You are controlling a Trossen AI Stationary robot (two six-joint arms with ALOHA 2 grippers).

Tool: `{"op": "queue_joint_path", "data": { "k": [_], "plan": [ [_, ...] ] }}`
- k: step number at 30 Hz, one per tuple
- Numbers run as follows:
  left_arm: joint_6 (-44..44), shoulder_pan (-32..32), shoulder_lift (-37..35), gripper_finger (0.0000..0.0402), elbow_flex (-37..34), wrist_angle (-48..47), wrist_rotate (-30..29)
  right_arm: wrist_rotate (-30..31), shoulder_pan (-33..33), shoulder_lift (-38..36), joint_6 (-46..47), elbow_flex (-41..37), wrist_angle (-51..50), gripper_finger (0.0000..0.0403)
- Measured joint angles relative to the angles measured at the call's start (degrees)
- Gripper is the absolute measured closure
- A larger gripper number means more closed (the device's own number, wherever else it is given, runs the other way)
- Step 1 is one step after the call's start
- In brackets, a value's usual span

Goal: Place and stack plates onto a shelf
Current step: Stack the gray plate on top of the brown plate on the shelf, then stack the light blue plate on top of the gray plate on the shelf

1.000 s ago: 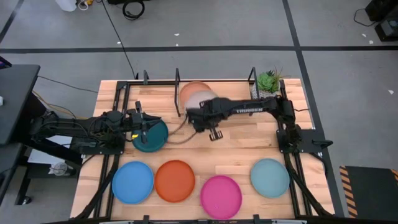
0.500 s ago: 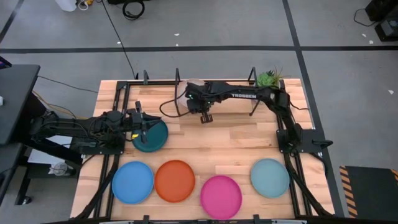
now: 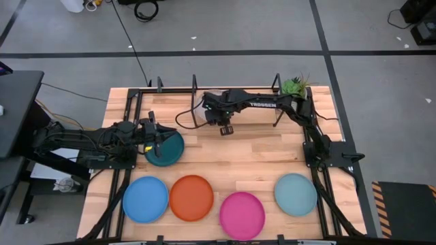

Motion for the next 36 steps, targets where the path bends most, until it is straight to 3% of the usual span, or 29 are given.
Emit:
{"op": "queue_joint_path", "data": {
  "k": [8,19,23,29,36],
  "plan": [
    [0.12,0.0,-0.02,0.0351,0.0,0.02,-0.01,3.35,2.37,0.0,2.54,4.47,-4.38,0.0273],
    [2.1,0.0,-0.01,0.0351,0.0,-0.18,-0.01,5.29,10.82,0.0,6.76,7.82,-10.02,0.027],
    [3.22,0.01,-0.02,0.0351,0.0,-0.33,-0.01,1.67,14.75,0.0,7.21,7.82,-9.64,0.027],
    [3.65,0.0,-0.02,0.0351,0.0,-0.52,-0.01,-10.47,20.46,0.0,6.05,7.61,-6.96,0.027],
    [3.78,0.0,0.0,0.0351,0.0,-1.58,-0.01,-9.49,24.98,0.0,15.71,7.26,-16.11,0.0271]
  ]
}}
